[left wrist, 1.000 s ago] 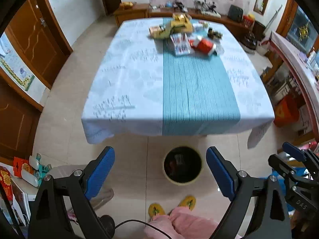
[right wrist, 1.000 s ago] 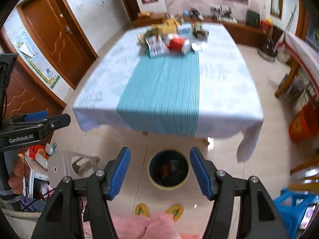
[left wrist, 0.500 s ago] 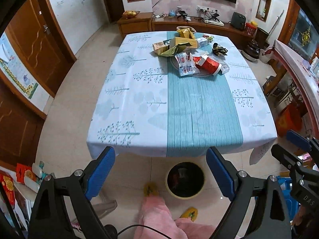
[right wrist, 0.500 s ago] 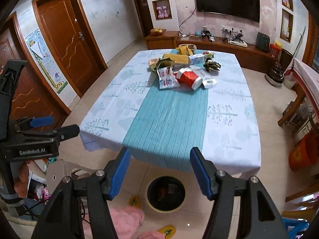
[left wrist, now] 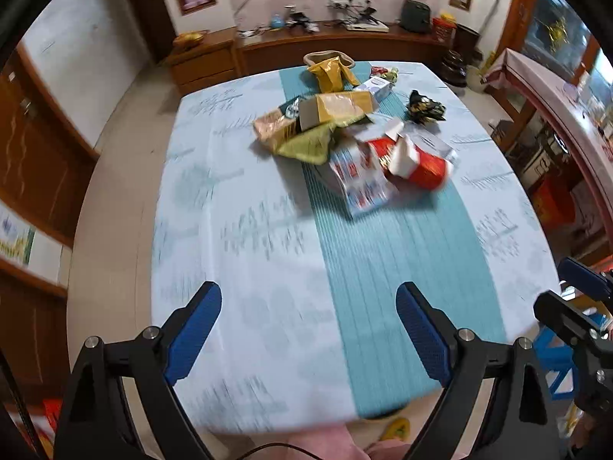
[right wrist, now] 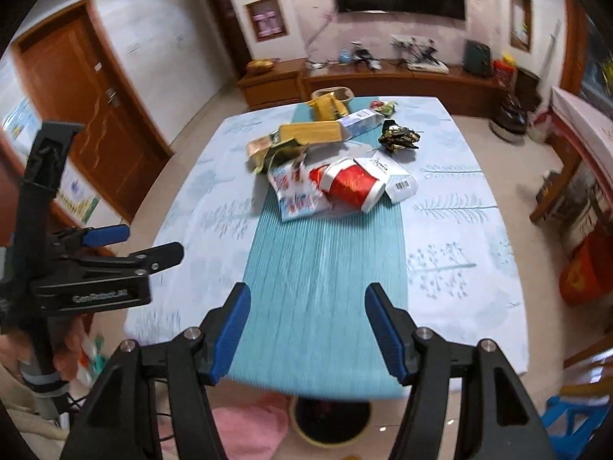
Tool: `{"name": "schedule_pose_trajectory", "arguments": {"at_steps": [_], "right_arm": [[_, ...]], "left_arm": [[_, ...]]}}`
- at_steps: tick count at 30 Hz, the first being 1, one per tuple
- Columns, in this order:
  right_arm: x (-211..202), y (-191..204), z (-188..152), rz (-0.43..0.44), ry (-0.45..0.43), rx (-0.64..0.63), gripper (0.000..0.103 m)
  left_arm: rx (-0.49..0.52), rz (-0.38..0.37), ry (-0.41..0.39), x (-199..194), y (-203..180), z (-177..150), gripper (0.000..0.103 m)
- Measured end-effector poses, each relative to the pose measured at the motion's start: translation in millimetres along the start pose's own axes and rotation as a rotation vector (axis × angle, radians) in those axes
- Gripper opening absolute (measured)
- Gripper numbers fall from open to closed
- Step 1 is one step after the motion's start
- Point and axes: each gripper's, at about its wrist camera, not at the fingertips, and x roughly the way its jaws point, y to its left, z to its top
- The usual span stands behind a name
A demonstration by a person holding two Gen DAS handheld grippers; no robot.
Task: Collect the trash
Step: 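Move both open tools back toward the trash on the table, then grasp the yellow-green snack bag with the left tool while the right tool grasps the Kinder wrapper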
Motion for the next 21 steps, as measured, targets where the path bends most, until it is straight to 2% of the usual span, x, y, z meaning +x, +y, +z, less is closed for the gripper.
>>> {"name": "schedule_pose_trajectory", "arguments": {"at_steps": [4,7,12,21], "right_arm": [[37,11,29,-0.024,0.016,0.058,0.062],[68,14,45,-0.031,0.03,0.117,0.062],[108,21,59,-0.063,0.063,0.123,0.06],[156,19,75,-0.061,0.11,0.145,0.059]], "left_arm": [[0.09,-0.026,-0.038,43,19,40,0.092],[0.172,-0.009,-0.094,75,26,57,0.092],[0.325,0.039,-0.16,130,32,68,0.091],[0.458,0.018,-0.264,170,22,74,0.09]]}}
